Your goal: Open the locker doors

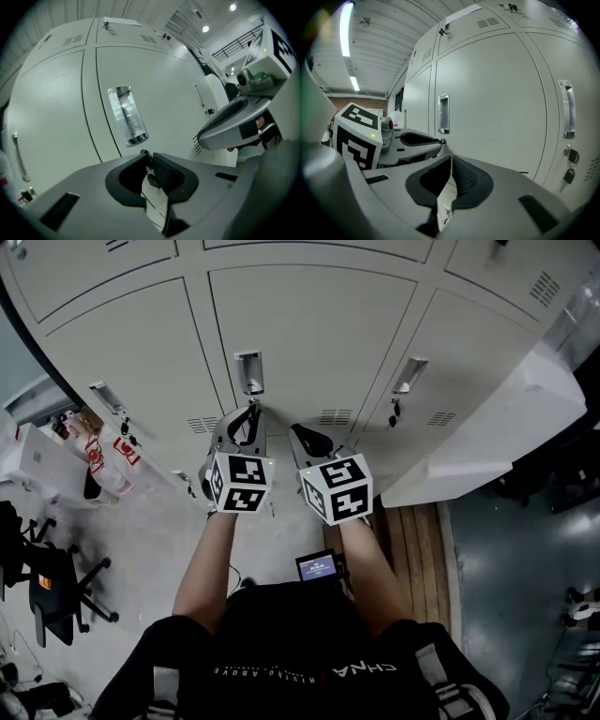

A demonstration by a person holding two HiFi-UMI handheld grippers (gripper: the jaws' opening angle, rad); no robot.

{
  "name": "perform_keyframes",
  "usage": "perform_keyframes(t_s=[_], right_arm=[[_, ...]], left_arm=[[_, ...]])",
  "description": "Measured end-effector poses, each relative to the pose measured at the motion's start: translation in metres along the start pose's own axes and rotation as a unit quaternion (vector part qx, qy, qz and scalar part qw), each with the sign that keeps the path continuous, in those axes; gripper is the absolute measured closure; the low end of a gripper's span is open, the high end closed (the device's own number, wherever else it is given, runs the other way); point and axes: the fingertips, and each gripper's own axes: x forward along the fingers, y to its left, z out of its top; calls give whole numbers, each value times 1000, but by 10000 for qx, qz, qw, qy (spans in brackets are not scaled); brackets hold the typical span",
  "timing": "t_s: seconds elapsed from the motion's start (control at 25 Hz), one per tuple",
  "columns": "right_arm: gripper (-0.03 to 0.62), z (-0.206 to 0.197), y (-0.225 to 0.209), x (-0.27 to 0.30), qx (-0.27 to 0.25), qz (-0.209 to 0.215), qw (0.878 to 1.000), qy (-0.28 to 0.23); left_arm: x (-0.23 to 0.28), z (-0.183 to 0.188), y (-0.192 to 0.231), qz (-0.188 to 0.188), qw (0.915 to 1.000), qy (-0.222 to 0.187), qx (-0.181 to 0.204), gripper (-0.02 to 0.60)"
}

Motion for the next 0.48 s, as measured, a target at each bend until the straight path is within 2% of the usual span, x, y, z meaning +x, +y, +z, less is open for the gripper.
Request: perform_keyframes(t_s=[0.2,0.32,0.48], right_arm=[[557,1,3,0,53,-42,10000,-15],[557,2,3,-1,110,-74,9999,-39],[557,2,4,-1,188,-98,9998,-65]], left_arm=[[-1,0,-2,34,9944,115,1051,525],[-2,0,-4,23,9850,165,1717,525],[-3,-2,-5,-8,9710,217,2381,525]])
